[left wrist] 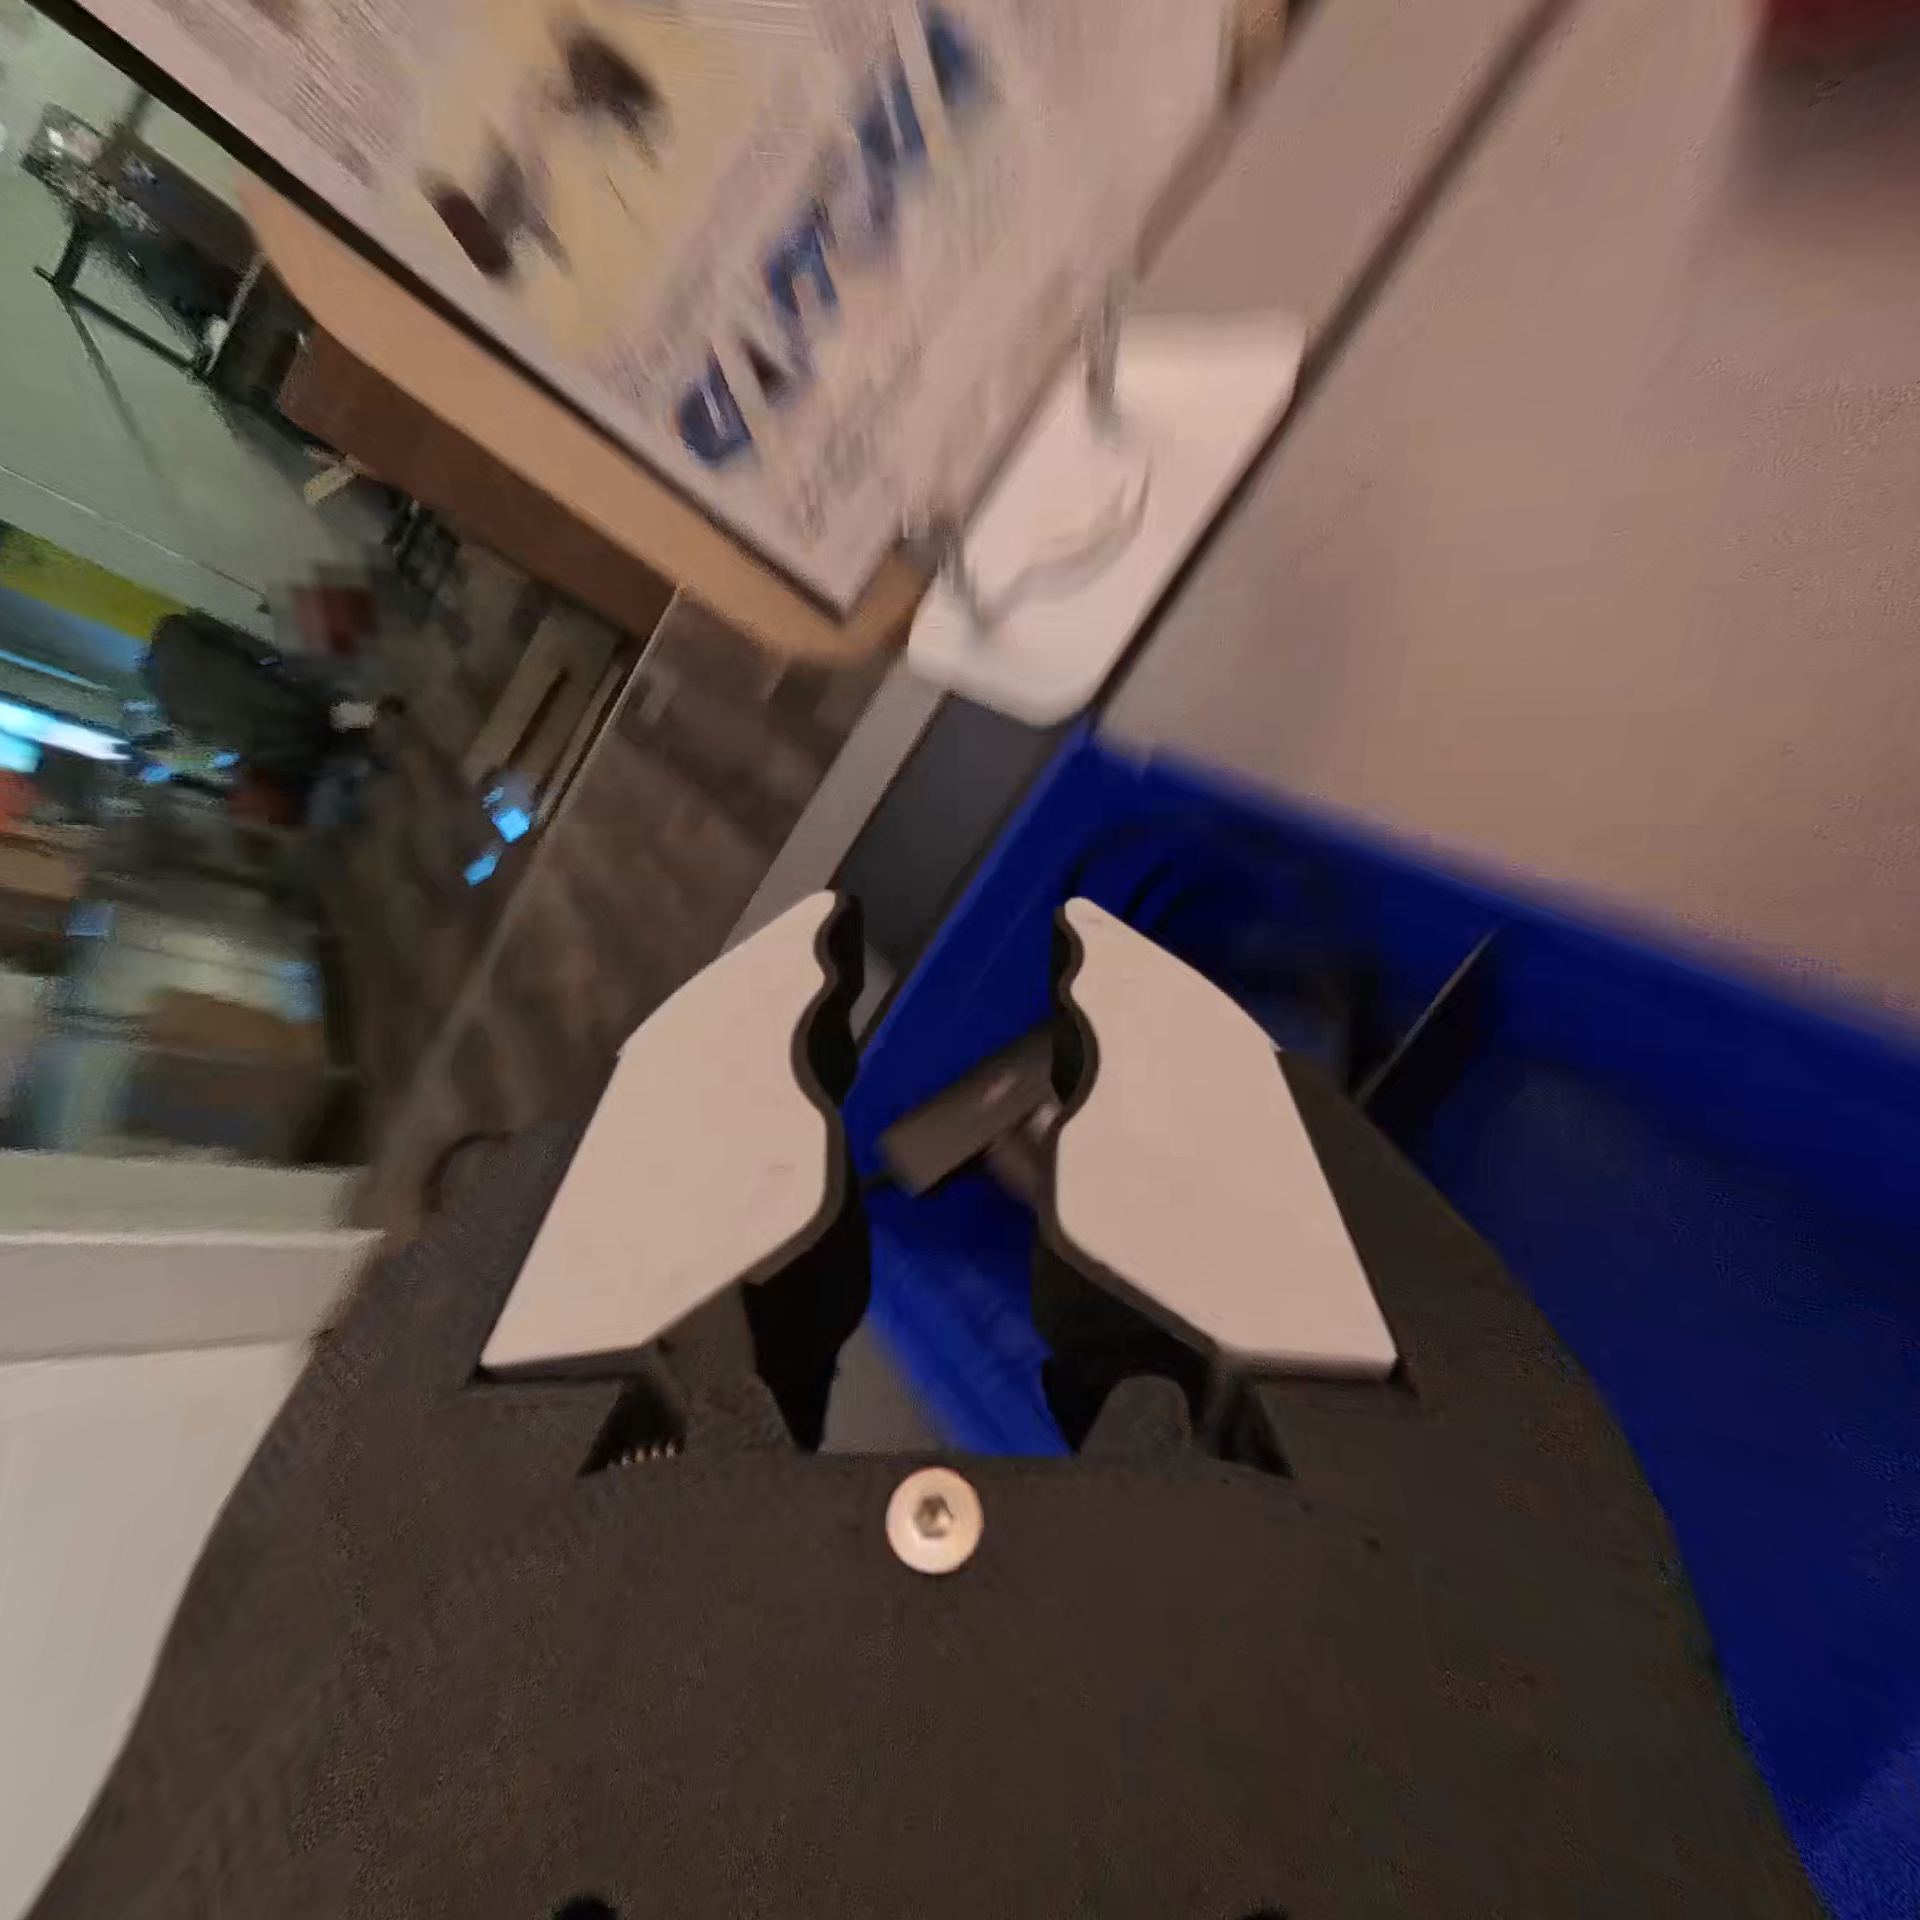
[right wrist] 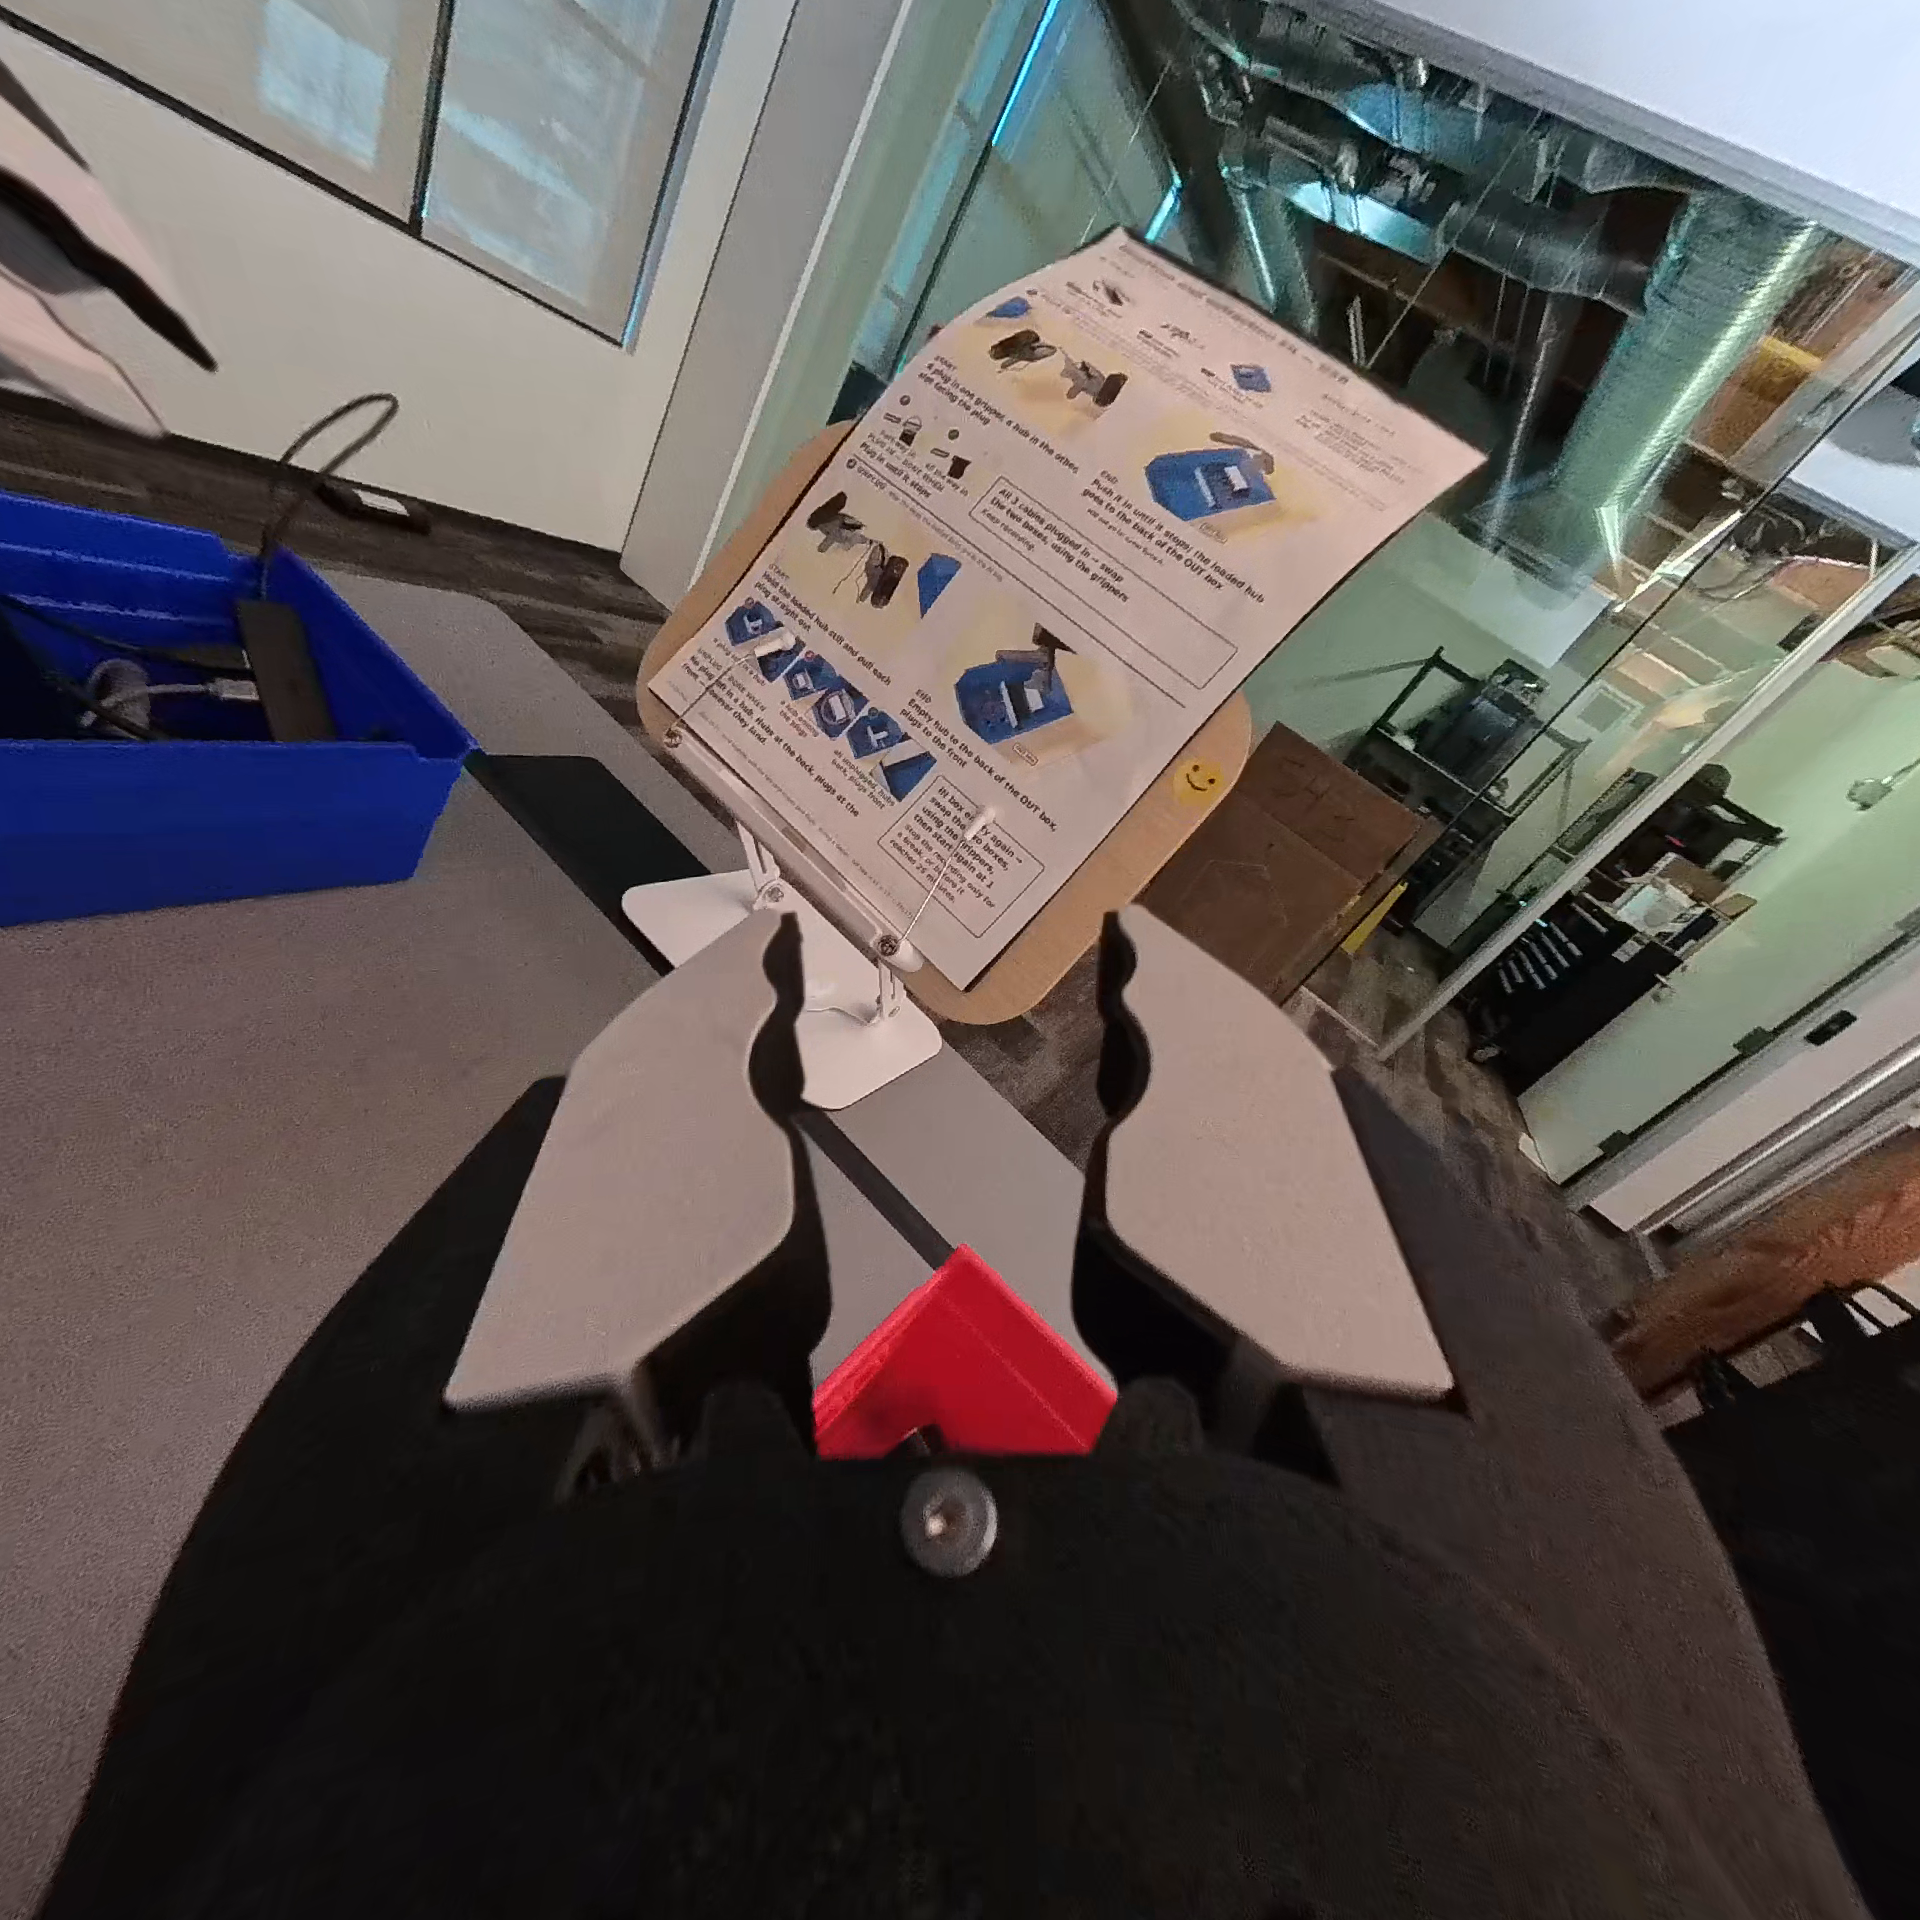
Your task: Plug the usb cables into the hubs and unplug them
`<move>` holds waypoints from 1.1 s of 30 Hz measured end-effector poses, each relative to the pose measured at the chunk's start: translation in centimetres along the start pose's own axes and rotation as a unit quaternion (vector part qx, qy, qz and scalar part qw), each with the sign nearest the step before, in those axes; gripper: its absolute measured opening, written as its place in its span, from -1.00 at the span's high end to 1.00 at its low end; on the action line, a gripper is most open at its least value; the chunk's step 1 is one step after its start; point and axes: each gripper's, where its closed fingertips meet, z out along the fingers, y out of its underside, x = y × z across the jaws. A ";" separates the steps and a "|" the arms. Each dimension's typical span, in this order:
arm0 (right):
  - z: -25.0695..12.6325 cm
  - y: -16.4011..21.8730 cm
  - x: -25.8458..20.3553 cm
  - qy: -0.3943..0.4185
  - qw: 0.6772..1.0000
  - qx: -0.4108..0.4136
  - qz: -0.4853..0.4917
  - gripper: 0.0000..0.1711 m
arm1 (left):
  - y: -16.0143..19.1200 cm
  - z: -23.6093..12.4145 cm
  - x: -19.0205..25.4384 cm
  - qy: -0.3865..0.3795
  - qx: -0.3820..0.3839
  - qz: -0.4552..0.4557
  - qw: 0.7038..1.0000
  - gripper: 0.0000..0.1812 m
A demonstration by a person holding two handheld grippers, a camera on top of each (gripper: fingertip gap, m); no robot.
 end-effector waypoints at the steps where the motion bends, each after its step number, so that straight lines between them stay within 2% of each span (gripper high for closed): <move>1: 0.2 0.3 -0.1 -0.004 1.000 -0.002 0.002 0.35 | 2.5 1.1 -0.3 -0.013 -0.054 0.066 0.996 0.63; 4: 0.4 0.9 -0.1 -0.009 1.000 -0.004 0.000 0.35 | 8.1 3.3 -1.5 -0.033 -0.163 0.234 0.958 0.75; 6: 0.6 1.2 0.1 -0.005 1.000 -0.010 -0.004 0.35 | 10.5 4.8 -1.3 -0.010 -0.197 0.317 0.928 0.70; 10: 0.6 1.7 0.6 -0.002 1.000 -0.011 0.004 0.35 | 13.6 7.4 0.4 0.084 -0.258 0.362 0.892 0.50; 14: 1.0 2.7 0.8 0.000 1.000 -0.028 0.006 0.35 | 16.5 9.2 0.4 0.131 -0.305 0.469 0.819 0.48; 17: 1.5 3.5 0.6 -0.002 0.999 -0.042 0.004 0.35 | 17.0 10.1 0.7 0.142 -0.292 0.531 0.783 0.45; 21: 2.6 4.9 -0.2 -0.017 0.997 -0.071 -0.006 0.35 | 17.1 10.7 0.3 0.143 -0.281 0.550 0.773 0.48; 24: 3.2 5.6 -0.6 -0.017 0.995 -0.092 -0.033 0.35 | 17.1 10.8 0.4 0.143 -0.276 0.546 0.778 0.50; 31: 3.4 5.0 -1.7 -0.034 0.995 -0.085 -0.049 0.36 | 15.5 10.0 -0.6 0.090 -0.282 0.496 0.816 0.88; 33: 3.4 4.6 -1.8 -0.034 0.995 -0.080 -0.053 0.38 | 13.8 9.5 -1.5 0.067 -0.277 0.487 0.825 0.86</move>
